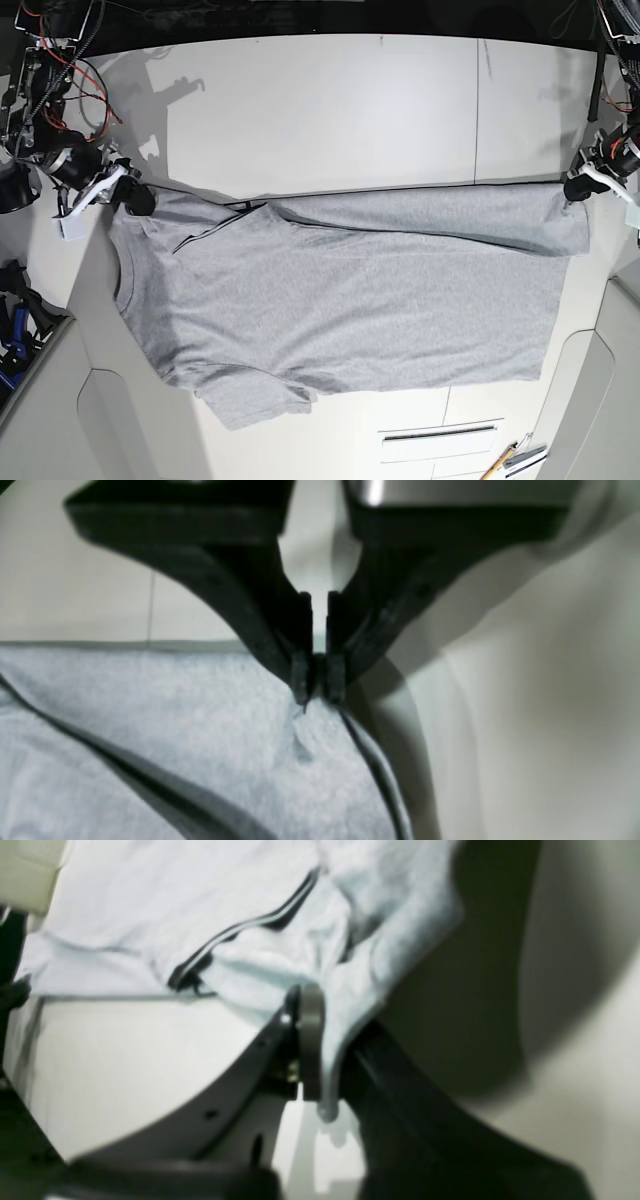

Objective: Fold the T-shirt properly
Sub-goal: 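Lay the folded edge down and open both grippers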

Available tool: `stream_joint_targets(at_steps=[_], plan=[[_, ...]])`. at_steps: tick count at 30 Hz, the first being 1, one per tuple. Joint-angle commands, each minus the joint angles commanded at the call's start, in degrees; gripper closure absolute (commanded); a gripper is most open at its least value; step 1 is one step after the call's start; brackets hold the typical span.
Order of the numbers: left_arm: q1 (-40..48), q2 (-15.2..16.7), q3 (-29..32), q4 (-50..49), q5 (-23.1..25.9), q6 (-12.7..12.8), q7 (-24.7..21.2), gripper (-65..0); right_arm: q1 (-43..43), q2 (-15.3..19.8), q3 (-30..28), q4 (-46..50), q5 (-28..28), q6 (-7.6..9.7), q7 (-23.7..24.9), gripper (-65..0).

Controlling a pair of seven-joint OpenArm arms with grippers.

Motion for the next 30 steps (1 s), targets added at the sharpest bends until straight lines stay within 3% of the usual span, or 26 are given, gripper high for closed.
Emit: stream_joint_targets(at_steps=[5, 10, 20, 30], plan=[[2.91, -0.87, 0.00, 0.44, -1.86, 0.00, 0.31, 0.0, -2.05, 2.91, 0.04, 0.00, 3.26, 0.48, -0.48, 0.0], [6.75, -0.87, 0.00, 4.15, -5.05, 0.00, 0.98, 0.0, -4.28, 3.37, 0.07, 0.09, 4.72, 0.70, -1.36, 0.0], [14.21, -0.85, -0.07, 9.60, -5.14, 0.00, 1.57, 0.0, -11.61, 5.68, 0.44, 1.79, 7.72, 1.09, -1.81, 0.0], [20.81, -0.87, -0.07, 12.13, -5.14, 0.00, 1.79, 0.0, -18.93, 8.00, 2.64, 11.34, 7.58, 1.07, -2.32, 0.0]])
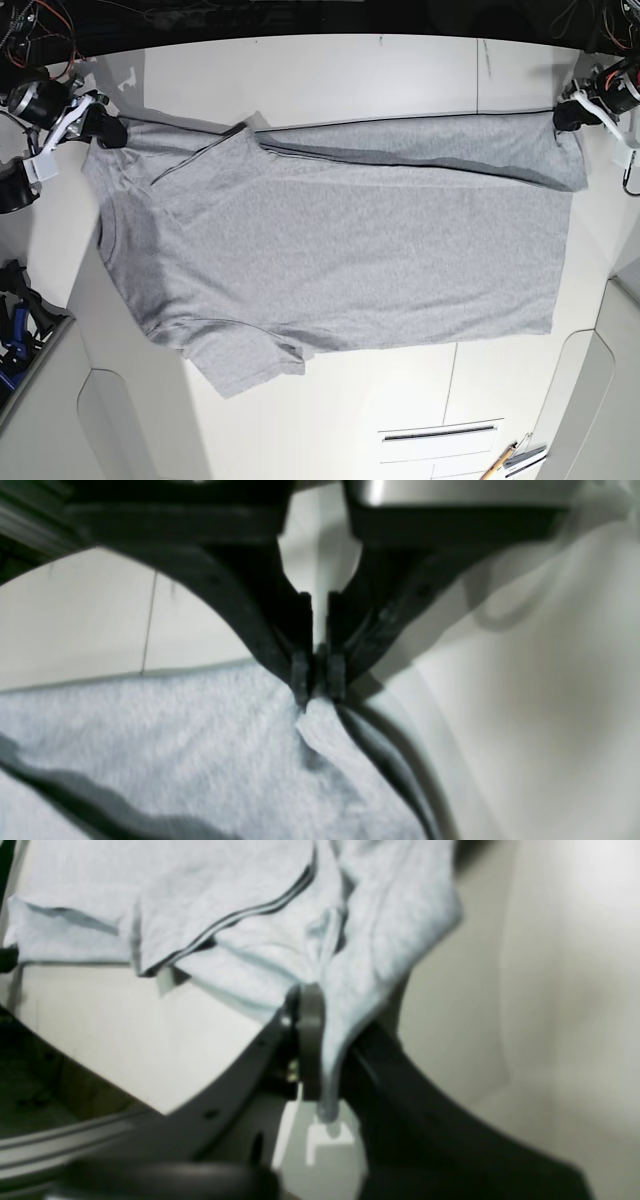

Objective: Fold the T-shirt properly
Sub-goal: 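Lay the folded edge down and open both grippers, then move both grippers to the hem-side edge corners and grasp them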

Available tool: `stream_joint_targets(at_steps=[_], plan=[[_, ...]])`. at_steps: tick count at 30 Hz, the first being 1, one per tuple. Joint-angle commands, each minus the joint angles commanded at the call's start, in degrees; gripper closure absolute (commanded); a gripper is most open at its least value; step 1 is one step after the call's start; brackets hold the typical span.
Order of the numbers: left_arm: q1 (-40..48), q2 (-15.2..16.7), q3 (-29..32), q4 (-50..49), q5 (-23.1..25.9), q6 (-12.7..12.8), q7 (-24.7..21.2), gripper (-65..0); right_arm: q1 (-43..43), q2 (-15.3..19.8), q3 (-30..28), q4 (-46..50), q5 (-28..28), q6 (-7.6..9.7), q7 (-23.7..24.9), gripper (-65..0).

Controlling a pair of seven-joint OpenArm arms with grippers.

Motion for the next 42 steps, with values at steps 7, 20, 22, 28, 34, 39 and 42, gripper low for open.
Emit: stream_joint_targets(at_steps=[7, 20, 22, 28, 34, 39, 42], plan=[[4.98, 0.02, 0.00, 5.44, 0.00, 0.00, 0.42, 0.0, -2.64, -0.02, 2.43, 1.38, 1.01, -0.02, -2.21, 0.0], [8.57, 0.02, 0.00, 5.70, -1.29, 0.00, 1.22, 0.0, -5.92, -0.04, 3.52, 1.38, 2.01, -0.24, -2.69, 0.0], [8.55, 0.02, 0.02, 5.70, -1.29, 0.00, 1.22, -0.1, -5.95, -0.04, 3.52, 1.38, 1.99, -0.24, -2.71, 0.0], [8.55, 0.02, 0.00, 5.70, -1.51, 0.00, 1.22, -21.7, -5.92, -0.07, 5.05, 1.38, 1.36, -0.24, -2.62, -19.8], [8.52, 0.02, -3.23, 5.70, -3.76, 0.00, 1.20, -25.9, -4.26, -0.02, 15.50, 1.40, 2.05, -0.24, -2.23, -19.8], [8.20, 0.00, -12.94, 5.73, -8.13, 0.00, 0.92, -25.9, -0.61, 1.49, 20.28, 1.40, 1.27, -0.26, -0.55, -19.8], [8.20, 0.00, -16.74, 5.70, -9.05, 0.00, 0.70, -27.1, 3.39, 2.54, 20.24, 1.38, -1.46, -0.74, 1.77, -19.8]])
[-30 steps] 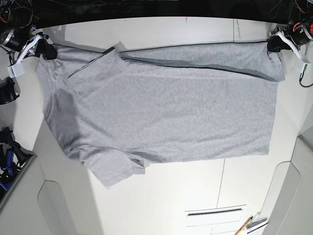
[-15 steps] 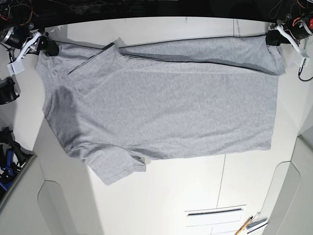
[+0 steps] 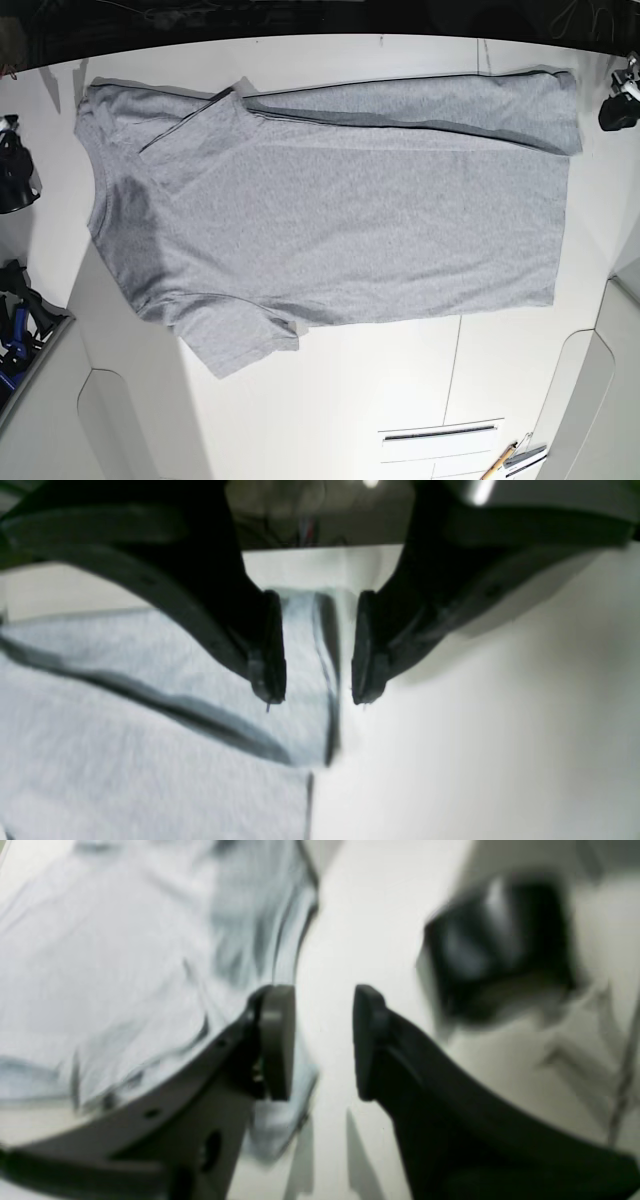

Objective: Fold the T-shirt properly
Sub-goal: 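Move both grippers to the hem-side edge corners and grasp them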

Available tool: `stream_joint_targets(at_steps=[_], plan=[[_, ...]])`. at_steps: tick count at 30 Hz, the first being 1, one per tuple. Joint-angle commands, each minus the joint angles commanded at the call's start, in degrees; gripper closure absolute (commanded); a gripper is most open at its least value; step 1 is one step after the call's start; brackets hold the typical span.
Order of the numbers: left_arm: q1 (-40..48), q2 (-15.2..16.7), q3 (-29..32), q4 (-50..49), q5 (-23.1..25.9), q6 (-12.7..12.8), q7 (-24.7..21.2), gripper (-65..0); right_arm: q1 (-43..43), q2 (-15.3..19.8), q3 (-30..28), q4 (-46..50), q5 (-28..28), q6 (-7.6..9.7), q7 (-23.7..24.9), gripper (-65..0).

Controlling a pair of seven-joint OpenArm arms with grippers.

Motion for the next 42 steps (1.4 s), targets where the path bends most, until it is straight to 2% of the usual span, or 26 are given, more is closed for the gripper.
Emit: stream_joint_targets(at_steps=[3, 4, 8, 11, 13, 16, 21, 24, 28, 35, 38, 42], plan=[[0.00, 0.00, -0.72, 0.00, 0.04, 0.00, -1.73, -34.7, 5.38, 0.13, -0.02, -0.02, -3.65, -0.13, 1.99, -19.8], [0.00, 0.02, -0.72, 0.00, 0.04, 0.00, -2.60, -35.5, 7.28, 0.13, -0.11, -0.07, -4.74, -0.17, 2.32, -19.8], [-0.92, 0.00, -0.72, 0.00, 0.35, 0.00, -4.79, -35.7, 13.99, 0.15, -0.44, -0.22, -7.91, -1.49, 2.45, -19.8], [-3.91, 0.00, -0.72, 0.00, 1.33, 0.00, -4.83, -35.7, 18.40, 0.15, -2.82, -2.27, -9.68, -1.49, 2.47, -19.9], [-6.23, -0.04, -0.72, 0.00, 1.84, 0.00, -4.83, -35.7, 20.98, 0.13, -5.97, -5.20, -10.82, -1.49, 3.37, -24.7], [-8.52, -0.15, -0.63, -0.02, 2.78, 0.00, -5.14, -39.3, 24.98, 0.13, -11.74, -11.61, -13.92, -1.49, 7.19, -35.6], [-13.62, -0.15, 2.64, -2.25, 9.38, 0.00, -13.14, -41.0, 33.51, -0.13, -20.09, -24.74, -16.90, -2.16, 17.79, -36.2], [-18.62, -0.15, 6.36, -6.32, 12.92, 0.00, -15.10, -41.0, 38.27, -0.22, -22.53, -31.52, -20.37, -2.54, 18.80, -36.2], [-27.76, -0.35, 11.96, -14.38, 16.76, 0.00, -16.68, -41.0, 42.58, -0.94, -24.48, -39.28, -22.14, -2.56, 21.84, -36.2], [-42.53, -0.33, 20.70, -29.68, 19.96, 0.00, -16.74, -41.0, 45.62, -2.10, -24.83, -49.77, -25.75, -2.51, 26.64, -36.2], [-47.54, -0.46, 23.85, -36.02, 22.21, 0.00, -18.38, -41.0, 45.70, -2.12, -24.83, -52.83, -27.87, -2.54, 28.83, -36.2], [-52.65, -0.61, 26.56, -42.97, 22.40, 0.00, -19.26, -41.0, 46.21, -2.12, -24.83, -56.13, -27.89, -2.49, 29.31, -36.2]])
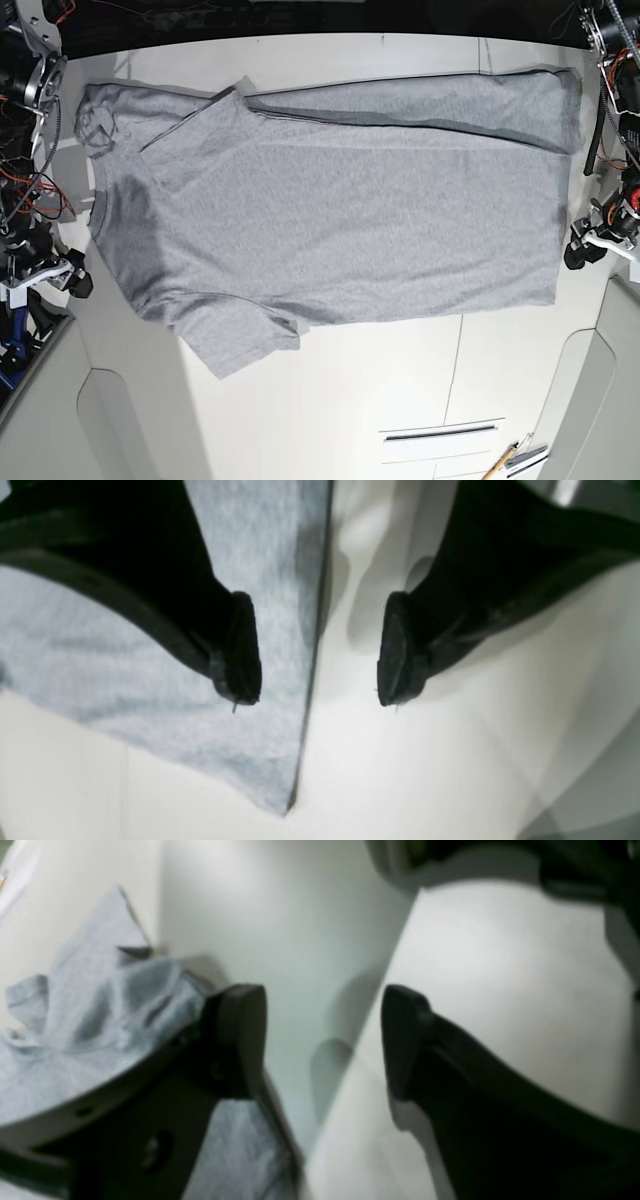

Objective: Fold the T-shirt properly
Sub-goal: 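Move both grippers to the hem-side edge corners and grasp them, then lift the hem-side edge and fold it over onto the first fold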

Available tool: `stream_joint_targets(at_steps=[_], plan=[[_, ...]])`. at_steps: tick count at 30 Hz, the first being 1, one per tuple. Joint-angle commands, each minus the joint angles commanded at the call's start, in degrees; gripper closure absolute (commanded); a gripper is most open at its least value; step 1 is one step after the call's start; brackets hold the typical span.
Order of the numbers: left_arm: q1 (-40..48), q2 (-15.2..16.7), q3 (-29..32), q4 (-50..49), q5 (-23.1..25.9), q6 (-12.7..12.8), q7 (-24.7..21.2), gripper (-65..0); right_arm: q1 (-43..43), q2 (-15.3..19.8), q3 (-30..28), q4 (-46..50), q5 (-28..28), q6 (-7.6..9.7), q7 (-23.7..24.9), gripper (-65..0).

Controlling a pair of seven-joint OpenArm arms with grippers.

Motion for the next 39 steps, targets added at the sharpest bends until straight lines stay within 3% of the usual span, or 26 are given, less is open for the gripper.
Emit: stream_joint_targets(at_steps=[9, 19, 30, 37, 39], plan=[[-2.25, 0.31, 0.50, -5.92, -0.04, 0.00, 0.44, -41.0, 0.04, -0.61, -0.02, -2.05, 0.04, 0.00, 0.13, -36.2], [-2.38, 1.92, 0.50, -5.92, -0.94, 0.00, 0.74, -41.0, 1.84, -5.60, -0.52, -2.05, -2.56, -0.02, 0.33, -36.2], [-2.56, 4.76, 0.50, -5.90, -2.01, 0.00, 0.98, -41.0, 4.15, -6.67, -14.38, -2.05, -3.74, -0.02, 2.60, -36.2], [-2.71, 4.79, 0.50, -5.92, -2.64, 0.00, 1.07, -41.0, 4.15, -6.67, -16.13, -2.05, -3.78, 0.04, 3.34, -36.2], [-3.19, 4.92, 0.50, -5.90, -3.45, 0.00, 1.88, -41.0, 4.15, -6.67, -16.13, -2.05, -3.78, 0.90, 3.32, -36.2]])
